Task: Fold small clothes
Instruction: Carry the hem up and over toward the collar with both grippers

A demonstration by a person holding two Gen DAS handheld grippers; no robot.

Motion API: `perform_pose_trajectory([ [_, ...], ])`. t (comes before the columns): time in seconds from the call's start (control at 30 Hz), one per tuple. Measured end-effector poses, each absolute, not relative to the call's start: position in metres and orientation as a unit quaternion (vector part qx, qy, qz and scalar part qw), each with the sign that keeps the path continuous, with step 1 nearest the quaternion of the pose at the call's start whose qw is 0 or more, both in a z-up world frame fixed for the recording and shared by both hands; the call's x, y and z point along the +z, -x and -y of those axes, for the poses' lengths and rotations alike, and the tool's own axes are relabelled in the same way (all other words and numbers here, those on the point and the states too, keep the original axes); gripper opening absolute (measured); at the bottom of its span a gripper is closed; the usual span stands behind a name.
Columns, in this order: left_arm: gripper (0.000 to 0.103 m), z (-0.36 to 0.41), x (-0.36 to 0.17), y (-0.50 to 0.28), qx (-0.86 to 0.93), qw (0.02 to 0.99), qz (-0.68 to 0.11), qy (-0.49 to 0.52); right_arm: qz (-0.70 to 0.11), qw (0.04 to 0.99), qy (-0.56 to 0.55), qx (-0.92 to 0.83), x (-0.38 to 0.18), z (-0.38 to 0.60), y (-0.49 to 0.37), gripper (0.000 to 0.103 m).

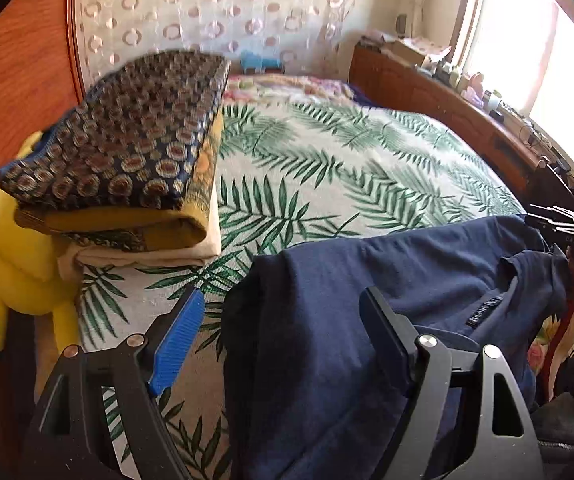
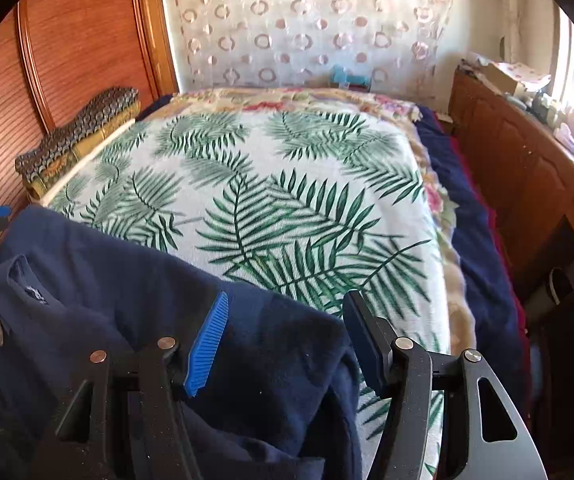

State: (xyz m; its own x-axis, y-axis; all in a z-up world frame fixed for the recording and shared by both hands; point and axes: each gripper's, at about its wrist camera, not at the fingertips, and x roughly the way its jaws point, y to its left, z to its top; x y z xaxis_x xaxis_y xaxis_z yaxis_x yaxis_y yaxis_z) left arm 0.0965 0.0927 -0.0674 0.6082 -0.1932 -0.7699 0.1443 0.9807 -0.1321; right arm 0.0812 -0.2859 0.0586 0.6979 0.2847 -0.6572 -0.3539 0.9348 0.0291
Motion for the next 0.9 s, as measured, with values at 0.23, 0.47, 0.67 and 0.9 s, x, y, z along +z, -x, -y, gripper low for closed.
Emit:
perform_pose_trajectory([
  [0.23, 0.064, -0.104, -0.098, -0.119, -0.104, 0.870, -0.480, 0.048, -0.384, 0.906, 0.038, 0.174, 0.044, 0.297, -0.092, 0.062],
  [0.47, 0.054, -0.095, -0.099, -0.119, -0.110, 0.871, -0.478, 0.033, -0.388, 0.903, 0.035, 0.184, 0.041, 0.299, -0.087, 0.062],
  [0.67, 0.017, -0.080, -0.097, -0.119, -0.128, 0.868, -0.480, 0.007, -0.385, 0.901, 0.045, 0.193, 0.036, 0.290, -0.093, 0.032],
  [0.9, 0.011, -0.070, -0.068, -0.095, -0.130, 0.888, -0.440, -0.016, -0.342, 0.917, 0.053, 0.197, 0.046, 0.284, -0.071, 0.012],
])
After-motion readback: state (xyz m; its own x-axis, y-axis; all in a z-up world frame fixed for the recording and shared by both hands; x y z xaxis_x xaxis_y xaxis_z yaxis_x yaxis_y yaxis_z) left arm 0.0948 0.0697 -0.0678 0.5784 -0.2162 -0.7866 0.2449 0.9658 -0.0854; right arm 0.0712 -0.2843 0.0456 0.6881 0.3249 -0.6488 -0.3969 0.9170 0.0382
